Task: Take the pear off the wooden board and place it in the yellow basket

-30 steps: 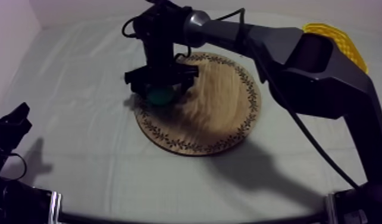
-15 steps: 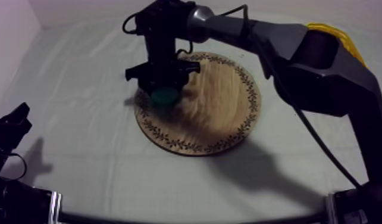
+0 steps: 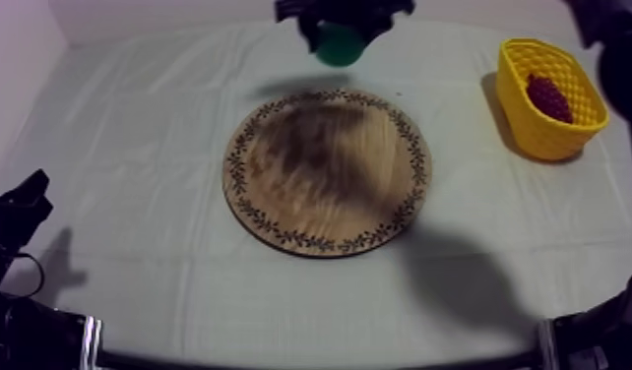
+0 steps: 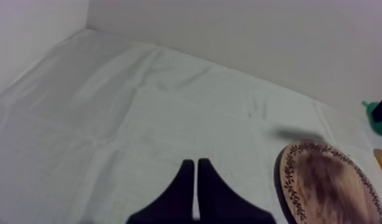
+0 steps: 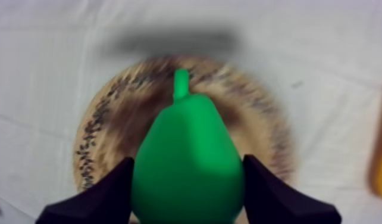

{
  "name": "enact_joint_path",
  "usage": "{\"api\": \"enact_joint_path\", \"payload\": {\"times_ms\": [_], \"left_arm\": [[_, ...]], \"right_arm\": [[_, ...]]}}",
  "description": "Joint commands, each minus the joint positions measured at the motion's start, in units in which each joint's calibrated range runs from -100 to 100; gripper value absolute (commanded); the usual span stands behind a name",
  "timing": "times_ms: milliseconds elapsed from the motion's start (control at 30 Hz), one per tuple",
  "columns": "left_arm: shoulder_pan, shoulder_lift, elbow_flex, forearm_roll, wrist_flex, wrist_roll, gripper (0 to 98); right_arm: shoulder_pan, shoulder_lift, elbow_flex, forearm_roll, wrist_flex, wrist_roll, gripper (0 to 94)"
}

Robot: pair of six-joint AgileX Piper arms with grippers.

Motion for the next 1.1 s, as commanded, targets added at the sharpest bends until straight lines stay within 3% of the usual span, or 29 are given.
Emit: {"api": "enact_joint_path", "payload": {"times_ms": [0, 233, 500, 800, 1067], "left_arm": [[0.0, 0.0, 0.0, -0.02, 0.0, 0.0, 0.1], [0.0, 0.0, 0.0, -0.02, 0.0, 0.0, 0.1], [0.0, 0.0, 0.0, -0.02, 0.0, 0.0, 0.1], [0.0, 0.0, 0.0, -0.02, 0.0, 0.0, 0.1], [0.0, 0.0, 0.0, -0.02, 0.0, 0.0, 0.1]], "right_arm": [[2.5, -6.9, 3.0, 0.8, -0.7, 2.7, 41.7], [9.3, -16.3, 11.8, 4.0, -4.9, 7.3, 42.3], [17.2, -21.4, 19.7, 7.3, -10.6, 10.1, 42.5], [25.3, -22.8, 27.5, 8.7, -16.6, 11.6, 41.9], [30.9, -21.6, 39.9, 7.9, -28.9, 12.6, 43.2]]}}
